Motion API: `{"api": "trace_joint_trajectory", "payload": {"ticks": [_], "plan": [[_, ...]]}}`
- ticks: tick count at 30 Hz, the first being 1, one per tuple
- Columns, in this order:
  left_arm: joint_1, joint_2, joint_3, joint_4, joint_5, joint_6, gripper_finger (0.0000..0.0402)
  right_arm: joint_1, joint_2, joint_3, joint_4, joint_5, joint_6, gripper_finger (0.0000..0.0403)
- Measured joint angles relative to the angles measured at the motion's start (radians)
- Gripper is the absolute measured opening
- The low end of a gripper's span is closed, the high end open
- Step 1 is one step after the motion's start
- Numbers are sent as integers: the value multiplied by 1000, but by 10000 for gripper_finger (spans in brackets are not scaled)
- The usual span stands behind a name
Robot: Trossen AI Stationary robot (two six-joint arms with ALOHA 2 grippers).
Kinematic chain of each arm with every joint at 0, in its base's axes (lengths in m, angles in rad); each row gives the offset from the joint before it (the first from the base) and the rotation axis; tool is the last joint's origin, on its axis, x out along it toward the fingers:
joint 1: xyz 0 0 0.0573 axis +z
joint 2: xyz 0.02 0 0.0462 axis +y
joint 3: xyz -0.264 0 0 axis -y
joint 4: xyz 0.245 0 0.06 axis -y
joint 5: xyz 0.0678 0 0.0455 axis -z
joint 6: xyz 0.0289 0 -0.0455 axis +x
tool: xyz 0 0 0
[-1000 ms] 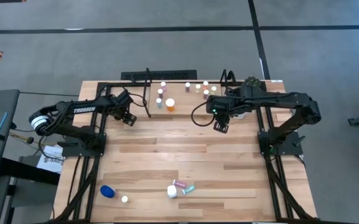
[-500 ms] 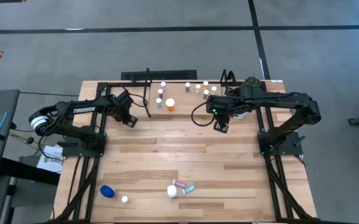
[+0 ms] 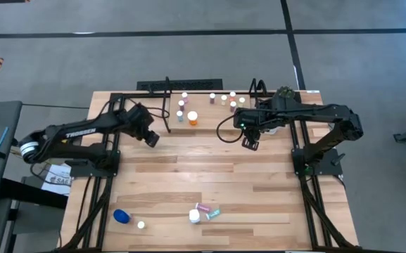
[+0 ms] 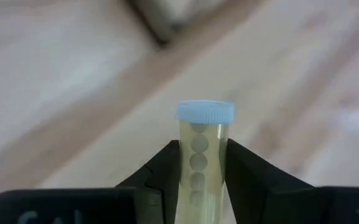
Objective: Pick and place medicine bottles onto shelf by color
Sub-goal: Put the yellow pill bottle on the shelf
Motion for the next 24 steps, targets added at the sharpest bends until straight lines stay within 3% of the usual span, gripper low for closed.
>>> {"api": "trace_joint_trajectory", "payload": {"ticks": [6, 13, 19, 24], "plan": [[-173, -108, 0, 125, 42, -102, 94, 19, 0, 0, 72, 2, -111, 177], [-392, -143, 1, 438, 38, -153, 94, 97, 0, 0, 353, 0, -377, 173], [-535, -143, 2, 648, -21, -133, 94, 178, 12, 0, 602, -2, -572, 170], [-629, -137, 2, 735, -101, -92, 94, 223, 34, -1, 769, -36, -634, 176]]}}
